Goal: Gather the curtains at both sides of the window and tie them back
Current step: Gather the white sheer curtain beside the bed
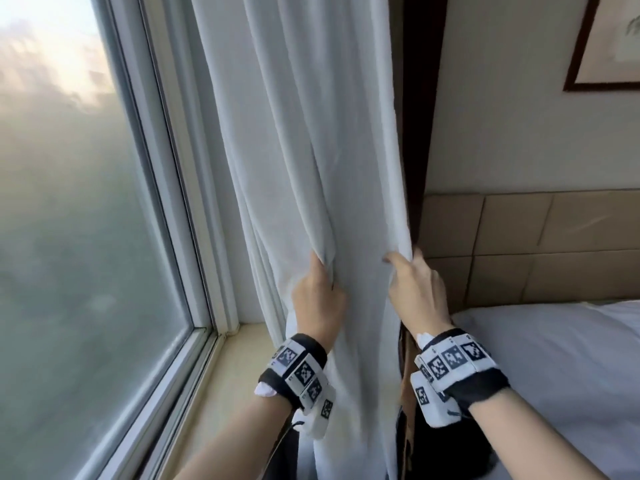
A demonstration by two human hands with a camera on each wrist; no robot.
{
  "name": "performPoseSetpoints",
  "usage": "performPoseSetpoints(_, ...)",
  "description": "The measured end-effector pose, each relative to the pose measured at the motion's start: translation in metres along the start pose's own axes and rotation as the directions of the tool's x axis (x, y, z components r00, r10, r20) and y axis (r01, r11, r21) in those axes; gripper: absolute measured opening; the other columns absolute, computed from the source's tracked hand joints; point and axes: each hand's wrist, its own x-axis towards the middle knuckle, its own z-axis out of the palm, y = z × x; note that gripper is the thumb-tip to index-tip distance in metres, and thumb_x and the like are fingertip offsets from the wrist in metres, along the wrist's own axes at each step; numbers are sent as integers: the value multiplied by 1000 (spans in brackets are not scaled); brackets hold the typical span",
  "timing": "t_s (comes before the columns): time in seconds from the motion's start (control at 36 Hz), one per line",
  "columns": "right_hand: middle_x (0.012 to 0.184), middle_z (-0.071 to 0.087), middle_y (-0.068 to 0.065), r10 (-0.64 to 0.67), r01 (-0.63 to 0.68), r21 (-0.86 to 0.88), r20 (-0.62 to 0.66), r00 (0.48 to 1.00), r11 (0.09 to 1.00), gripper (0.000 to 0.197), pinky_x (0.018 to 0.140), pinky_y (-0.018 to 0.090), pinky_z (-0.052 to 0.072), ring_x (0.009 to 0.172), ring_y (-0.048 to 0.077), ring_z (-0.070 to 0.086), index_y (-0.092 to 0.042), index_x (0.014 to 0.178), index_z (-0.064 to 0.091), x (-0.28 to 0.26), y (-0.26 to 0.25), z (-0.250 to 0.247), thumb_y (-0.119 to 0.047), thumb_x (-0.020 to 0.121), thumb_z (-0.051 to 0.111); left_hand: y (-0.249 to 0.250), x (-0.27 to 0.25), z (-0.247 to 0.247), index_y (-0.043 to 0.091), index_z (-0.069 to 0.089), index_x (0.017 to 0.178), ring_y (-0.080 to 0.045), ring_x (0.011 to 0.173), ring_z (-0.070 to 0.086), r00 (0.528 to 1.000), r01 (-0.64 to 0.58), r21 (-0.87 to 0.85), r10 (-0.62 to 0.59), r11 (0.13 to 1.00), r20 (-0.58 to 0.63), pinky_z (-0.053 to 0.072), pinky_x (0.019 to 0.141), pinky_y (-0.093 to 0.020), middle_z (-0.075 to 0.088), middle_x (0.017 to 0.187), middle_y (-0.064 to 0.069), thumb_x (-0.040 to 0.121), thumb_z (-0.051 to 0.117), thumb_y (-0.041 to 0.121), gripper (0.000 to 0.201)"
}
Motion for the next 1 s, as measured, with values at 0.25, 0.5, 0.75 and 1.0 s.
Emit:
performPoseSetpoints(0.25, 95, 69, 4, 163, -172, 511, 64, 985, 842, 39, 76, 33, 50, 88, 22, 64, -22, 91, 64, -26, -34, -9, -48, 90, 35, 25, -30, 22, 18, 60, 103, 3, 77, 58, 948, -182, -247, 236, 952, 211, 46, 65, -13, 63, 86, 12, 88, 60, 22, 15)
performPoseSetpoints(0.5, 85, 70, 10, 221, -267, 500, 152, 963, 824, 23, 79, 35, 53, 90, 30, 65, -11, 94, 70, -6, -10, -12, -27, 89, 55, 16, -28, 6, 14, 62, 101, -12, 80, 58, 776, -19, -429, 284, 903, 563, 46, 76, -25, 65, 88, 0, 95, 51, 19, 13)
performPoseSetpoints(0.75, 104, 64, 20, 208, -308, 466, 253, 945, 830, 32, 81, 32, 47, 97, 35, 61, 1, 117, 61, -3, -8, -15, -18, 98, 45, -54, 51, -24, 12, 64, 113, -19, 96, 63, 931, 291, -374, -171, 880, 323, 50, 81, -27, 67, 103, -2, 93, 58, 35, 32)
performPoseSetpoints(1.0, 71, 47, 1, 255, -344, 530, 236, 938, 775, 21, 56, 26, 36, 73, 25, 49, -11, 88, 49, -6, -8, -7, 4, 91, 34, -49, 98, -20, 30, 37, 143, -17, 128, 43, 801, 557, -456, -304, 694, 516, 34, 104, -50, 45, 140, 5, 88, 34, 73, 71)
